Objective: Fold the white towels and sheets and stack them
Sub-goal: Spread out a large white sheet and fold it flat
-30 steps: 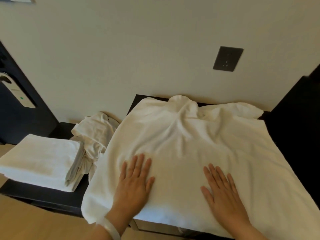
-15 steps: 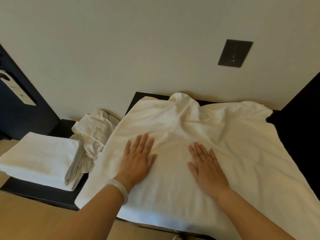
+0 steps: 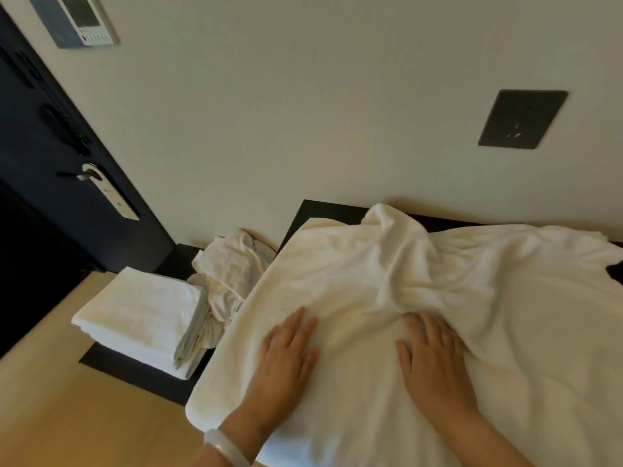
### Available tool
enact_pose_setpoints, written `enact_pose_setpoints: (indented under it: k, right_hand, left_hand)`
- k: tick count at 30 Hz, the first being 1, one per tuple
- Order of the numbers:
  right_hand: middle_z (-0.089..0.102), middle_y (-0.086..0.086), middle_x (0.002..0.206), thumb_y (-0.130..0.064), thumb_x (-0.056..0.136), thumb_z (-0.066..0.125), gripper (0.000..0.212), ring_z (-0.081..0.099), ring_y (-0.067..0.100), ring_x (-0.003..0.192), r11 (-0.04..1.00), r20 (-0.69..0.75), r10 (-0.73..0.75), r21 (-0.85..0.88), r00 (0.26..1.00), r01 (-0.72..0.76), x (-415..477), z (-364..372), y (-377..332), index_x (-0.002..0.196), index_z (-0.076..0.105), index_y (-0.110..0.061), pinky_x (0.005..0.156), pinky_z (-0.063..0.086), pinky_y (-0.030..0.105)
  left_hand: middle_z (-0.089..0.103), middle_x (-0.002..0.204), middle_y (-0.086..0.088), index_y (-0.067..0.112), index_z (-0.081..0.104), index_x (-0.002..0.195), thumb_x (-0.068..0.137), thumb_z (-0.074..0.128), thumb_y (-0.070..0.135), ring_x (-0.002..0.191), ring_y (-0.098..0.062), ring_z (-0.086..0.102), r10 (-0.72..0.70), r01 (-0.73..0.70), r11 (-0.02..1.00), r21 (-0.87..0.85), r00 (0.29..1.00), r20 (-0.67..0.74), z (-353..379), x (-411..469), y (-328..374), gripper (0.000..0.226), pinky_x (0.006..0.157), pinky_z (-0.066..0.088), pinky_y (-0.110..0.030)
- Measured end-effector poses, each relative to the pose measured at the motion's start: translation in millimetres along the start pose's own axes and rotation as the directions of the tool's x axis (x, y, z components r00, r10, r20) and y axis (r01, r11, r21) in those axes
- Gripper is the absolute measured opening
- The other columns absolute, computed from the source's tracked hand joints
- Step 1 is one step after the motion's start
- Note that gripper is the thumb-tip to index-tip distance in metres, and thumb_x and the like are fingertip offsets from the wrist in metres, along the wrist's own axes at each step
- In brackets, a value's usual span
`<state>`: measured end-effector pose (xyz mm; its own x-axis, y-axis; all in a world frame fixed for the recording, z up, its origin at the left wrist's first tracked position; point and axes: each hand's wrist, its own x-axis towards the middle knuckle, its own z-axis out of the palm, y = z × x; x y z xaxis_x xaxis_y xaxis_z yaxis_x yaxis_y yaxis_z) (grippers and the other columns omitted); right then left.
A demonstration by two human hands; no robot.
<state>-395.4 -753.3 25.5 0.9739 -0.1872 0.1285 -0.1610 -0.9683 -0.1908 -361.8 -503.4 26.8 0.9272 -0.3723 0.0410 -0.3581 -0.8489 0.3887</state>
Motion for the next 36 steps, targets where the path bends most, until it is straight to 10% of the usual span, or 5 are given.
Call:
enact_pose_setpoints:
  k: [7,13,20,31,36]
  right_hand:
    - [0.055,0.016,0.141,-0.045,0.103,0.013,0.07,0.052,0.033,0.131,0.993,-0.057,-0.12,-0.003,0.991,0.12,0,12,8,0.134,0.058,-0.002,0.11,0.031,0.045]
    - [0.053,0.013,0.144,-0.038,0.093,0.035,0.059,0.049,0.029,0.134,0.993,-0.03,-0.109,0.039,0.994,0.11,1,16,11,0.137,0.057,-0.005,0.111,0.028,0.042]
    - [0.041,0.003,0.154,-0.044,0.094,0.027,0.063,0.036,0.017,0.143,0.995,0.031,-0.081,0.054,0.996,0.08,2,11,9,0.146,0.047,-0.013,0.119,0.015,0.033]
    - [-0.009,-0.011,0.163,-0.06,0.089,-0.001,0.075,-0.01,0.007,0.15,0.999,0.157,0.004,-0.046,0.988,0.004,6,20,15,0.156,0.001,-0.026,0.123,-0.006,0.034]
    - [-0.015,-0.008,0.162,-0.069,0.086,0.0,0.077,-0.017,0.008,0.149,0.998,0.178,0.011,-0.068,0.984,0.002,7,22,14,0.153,-0.008,-0.031,0.121,-0.012,0.035]
  left_hand:
    - [0.053,0.133,-0.011,0.011,0.046,0.137,0.092,0.063,0.039,0.119,-0.029,0.053,-0.579,0.588,0.792,-0.165,0.809,0.102,-43,71,-75,0.055,0.097,0.045,-0.039]
    - [0.068,0.078,0.0,0.012,0.066,0.085,0.075,0.082,0.028,0.07,-0.015,0.063,-0.483,0.581,0.754,-0.308,0.807,0.34,-71,111,-101,0.024,0.06,0.049,-0.024]
    - [0.074,0.106,-0.015,0.006,0.069,0.11,0.09,0.067,0.043,0.098,-0.029,0.071,-0.369,0.718,0.213,-0.662,0.687,0.626,-78,135,-100,0.042,0.078,0.057,-0.037]
    - [0.059,0.083,0.0,0.015,0.064,0.099,0.101,0.05,0.034,0.093,-0.035,0.057,-0.575,0.421,0.639,-0.644,0.818,-0.036,-46,141,-129,0.024,0.074,0.042,-0.036]
    - [0.053,0.123,-0.03,-0.006,0.047,0.134,0.097,0.057,0.027,0.108,-0.046,0.052,-0.336,0.349,0.937,0.005,0.905,-0.26,-55,124,-83,0.051,0.094,0.042,-0.053]
